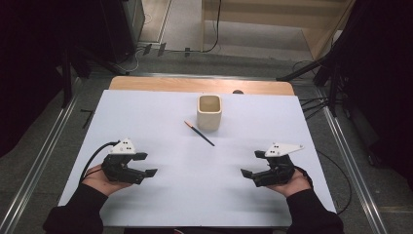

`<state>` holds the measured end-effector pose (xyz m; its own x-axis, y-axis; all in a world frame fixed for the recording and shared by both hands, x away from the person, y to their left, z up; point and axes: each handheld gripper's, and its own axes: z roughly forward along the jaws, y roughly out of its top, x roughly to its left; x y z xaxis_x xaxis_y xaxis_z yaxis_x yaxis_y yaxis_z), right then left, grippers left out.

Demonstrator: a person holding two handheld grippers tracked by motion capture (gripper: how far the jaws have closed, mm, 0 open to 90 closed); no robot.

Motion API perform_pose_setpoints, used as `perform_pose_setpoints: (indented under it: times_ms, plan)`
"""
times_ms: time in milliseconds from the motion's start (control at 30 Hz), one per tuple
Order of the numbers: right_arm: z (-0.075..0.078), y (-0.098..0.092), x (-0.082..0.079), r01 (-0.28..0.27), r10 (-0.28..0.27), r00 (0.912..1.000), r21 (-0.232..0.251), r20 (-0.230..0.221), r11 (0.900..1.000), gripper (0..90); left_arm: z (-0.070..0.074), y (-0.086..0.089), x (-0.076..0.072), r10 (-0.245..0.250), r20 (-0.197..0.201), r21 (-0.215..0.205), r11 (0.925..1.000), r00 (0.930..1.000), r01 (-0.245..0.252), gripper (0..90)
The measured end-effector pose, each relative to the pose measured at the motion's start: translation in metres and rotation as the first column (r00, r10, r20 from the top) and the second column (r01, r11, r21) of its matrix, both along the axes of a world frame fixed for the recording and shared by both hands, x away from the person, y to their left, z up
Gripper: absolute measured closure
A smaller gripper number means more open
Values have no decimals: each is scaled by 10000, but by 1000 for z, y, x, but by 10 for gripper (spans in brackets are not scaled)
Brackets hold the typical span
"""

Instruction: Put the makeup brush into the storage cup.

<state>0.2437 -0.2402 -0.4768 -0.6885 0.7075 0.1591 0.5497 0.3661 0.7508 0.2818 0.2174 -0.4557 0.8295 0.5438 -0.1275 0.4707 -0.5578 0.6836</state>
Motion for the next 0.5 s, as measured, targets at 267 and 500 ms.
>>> perform_pose_setpoints:
  times_ms: [267,500]
  plan:
    - [2,-1,-1,-135,137,9997,-143,178,9998,160,1,-2,1,-151,-246,-238,9996,9996,146,293]
    - [1,-2,-1,-370,375,9991,-212,205,9991,167,0,-3,1,-184,-194,-178,9997,9996,180,293]
